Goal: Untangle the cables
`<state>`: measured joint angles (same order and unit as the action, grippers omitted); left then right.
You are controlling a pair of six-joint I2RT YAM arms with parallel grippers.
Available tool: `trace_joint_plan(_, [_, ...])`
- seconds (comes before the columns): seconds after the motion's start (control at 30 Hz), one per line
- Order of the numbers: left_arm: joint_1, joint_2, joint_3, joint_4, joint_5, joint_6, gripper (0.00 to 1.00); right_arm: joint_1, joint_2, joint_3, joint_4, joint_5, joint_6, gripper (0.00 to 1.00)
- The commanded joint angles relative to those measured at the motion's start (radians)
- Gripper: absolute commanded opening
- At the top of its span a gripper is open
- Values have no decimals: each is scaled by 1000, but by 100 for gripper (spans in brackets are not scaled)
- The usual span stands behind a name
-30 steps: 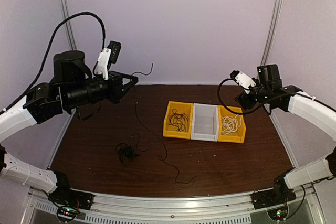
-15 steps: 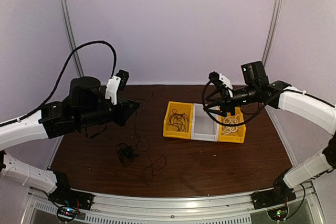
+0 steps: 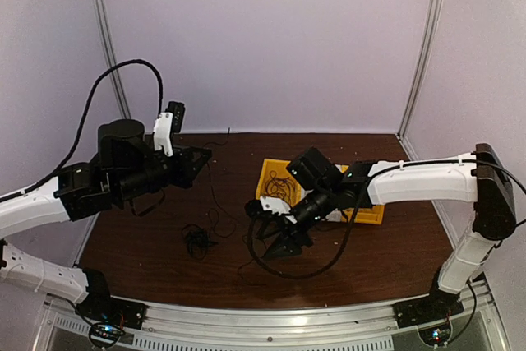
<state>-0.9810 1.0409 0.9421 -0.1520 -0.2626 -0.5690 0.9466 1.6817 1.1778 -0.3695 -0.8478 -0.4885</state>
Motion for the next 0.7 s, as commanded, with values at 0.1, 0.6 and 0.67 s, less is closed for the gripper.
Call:
trace_joint_plan(0.1, [-1,-60,-43,60,-52,-59,0,57,61,20,129,132,107,54])
trace_joint_plan(0.6, [2,-92,-51,48,-73,-82,0,64,72,9,178,287,206,29])
trace_joint_plan(0.67, [0,-102,-55,40,-86,-82,0,62,55,-7,172,315,204,31])
